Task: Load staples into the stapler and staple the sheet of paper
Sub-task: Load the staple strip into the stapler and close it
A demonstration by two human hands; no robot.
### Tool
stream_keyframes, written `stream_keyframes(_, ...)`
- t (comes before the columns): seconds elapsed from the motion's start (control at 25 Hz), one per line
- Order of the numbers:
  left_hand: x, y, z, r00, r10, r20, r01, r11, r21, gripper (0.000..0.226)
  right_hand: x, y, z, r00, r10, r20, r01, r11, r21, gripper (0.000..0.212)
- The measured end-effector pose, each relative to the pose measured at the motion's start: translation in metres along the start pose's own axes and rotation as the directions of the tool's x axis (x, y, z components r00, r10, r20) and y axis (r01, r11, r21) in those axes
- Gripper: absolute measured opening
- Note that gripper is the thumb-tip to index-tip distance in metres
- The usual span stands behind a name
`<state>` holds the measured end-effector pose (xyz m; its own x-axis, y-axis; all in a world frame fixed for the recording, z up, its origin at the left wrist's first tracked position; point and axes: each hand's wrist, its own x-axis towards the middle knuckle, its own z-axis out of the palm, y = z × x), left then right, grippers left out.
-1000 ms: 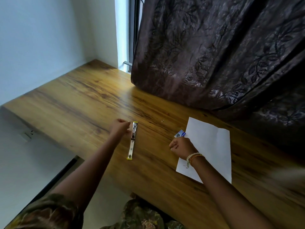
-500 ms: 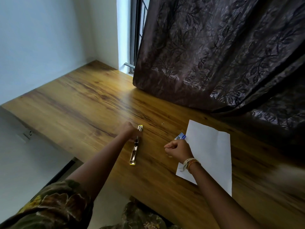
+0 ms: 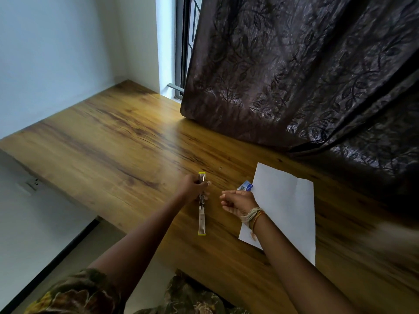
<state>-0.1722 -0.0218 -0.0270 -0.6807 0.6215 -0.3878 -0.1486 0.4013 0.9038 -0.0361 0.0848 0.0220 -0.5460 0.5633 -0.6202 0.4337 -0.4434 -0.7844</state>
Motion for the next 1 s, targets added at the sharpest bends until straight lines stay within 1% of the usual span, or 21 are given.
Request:
stream_keyframes(0.16, -0.013, 0.004, 0.017, 0.998, -0.060, 0.017, 0.062, 0.991, -0.118, 0.016, -0.005, -0.004, -0.001, 0.996, 0.067, 0.058, -0.074, 0.988, 0.138, 0.032)
stream_keyframes(0.24, -0.017, 0.005, 0.023, 0.994, -0.109, 0.027, 0.112, 0.977, -0.181, 0.017, -0.006, -0.002, -0.004, 0.996, 0.050, 0.073, -0.061, 0.984, 0.164, 0.034)
stream_keyframes(0.32, -0.018, 0.003, 0.027, 0.985, -0.162, 0.057, 0.171, 0.960, -0.224, 0.018, -0.004, 0.001, -0.003, 0.999, 0.005, 0.039, -0.010, 0.989, 0.144, 0.029)
stream_keyframes(0.36, -0.019, 0.002, 0.028, 0.980, -0.182, 0.084, 0.197, 0.953, -0.231, 0.019, -0.003, 0.002, -0.002, 1.000, -0.029, 0.010, 0.028, 0.995, 0.101, 0.026)
stream_keyframes(0.44, -0.017, 0.001, 0.029, 0.971, -0.200, 0.128, 0.226, 0.947, -0.231, 0.026, -0.001, 0.005, 0.000, 0.991, -0.120, -0.058, 0.117, 0.992, -0.057, 0.024)
stream_keyframes(0.52, -0.016, 0.002, 0.028, 0.964, -0.223, 0.147, 0.254, 0.936, -0.243, 0.031, 0.001, 0.011, 0.001, 0.963, -0.248, -0.109, 0.215, 0.944, -0.252, 0.026)
stream_keyframes(0.6, -0.017, 0.005, 0.027, 0.959, -0.232, 0.163, 0.269, 0.926, -0.264, 0.025, 0.001, 0.014, 0.002, 0.904, -0.412, -0.113, 0.327, 0.837, -0.439, 0.030)
stream_keyframes(0.64, -0.017, 0.005, 0.027, 0.957, -0.237, 0.167, 0.276, 0.923, -0.268, 0.021, 0.000, 0.014, 0.003, 0.874, -0.478, -0.088, 0.368, 0.769, -0.522, 0.033)
stream_keyframes(0.72, -0.017, 0.006, 0.027, 0.951, -0.256, 0.172, 0.295, 0.918, -0.264, 0.018, -0.002, 0.011, 0.004, 0.832, -0.555, 0.007, 0.423, 0.626, -0.655, 0.044)
stream_keyframes(0.76, -0.016, 0.006, 0.026, 0.948, -0.263, 0.181, 0.305, 0.915, -0.264, 0.021, -0.002, 0.010, 0.005, 0.814, -0.577, 0.071, 0.449, 0.546, -0.707, 0.050)
stream_keyframes(0.88, -0.017, 0.010, 0.021, 0.930, -0.281, 0.235, 0.340, 0.902, -0.267, 0.034, -0.001, 0.010, 0.007, 0.752, -0.609, 0.252, 0.519, 0.311, -0.796, 0.069)
stream_keyframes(0.92, -0.017, 0.012, 0.020, 0.924, -0.291, 0.249, 0.353, 0.898, -0.262, 0.033, -0.001, 0.011, 0.007, 0.728, -0.621, 0.289, 0.538, 0.256, -0.803, 0.075)
stream_keyframes(1.0, -0.017, 0.015, 0.020, 0.906, -0.327, 0.268, 0.391, 0.889, -0.238, 0.023, -0.001, 0.013, 0.006, 0.673, -0.656, 0.342, 0.571, 0.167, -0.804, 0.080)
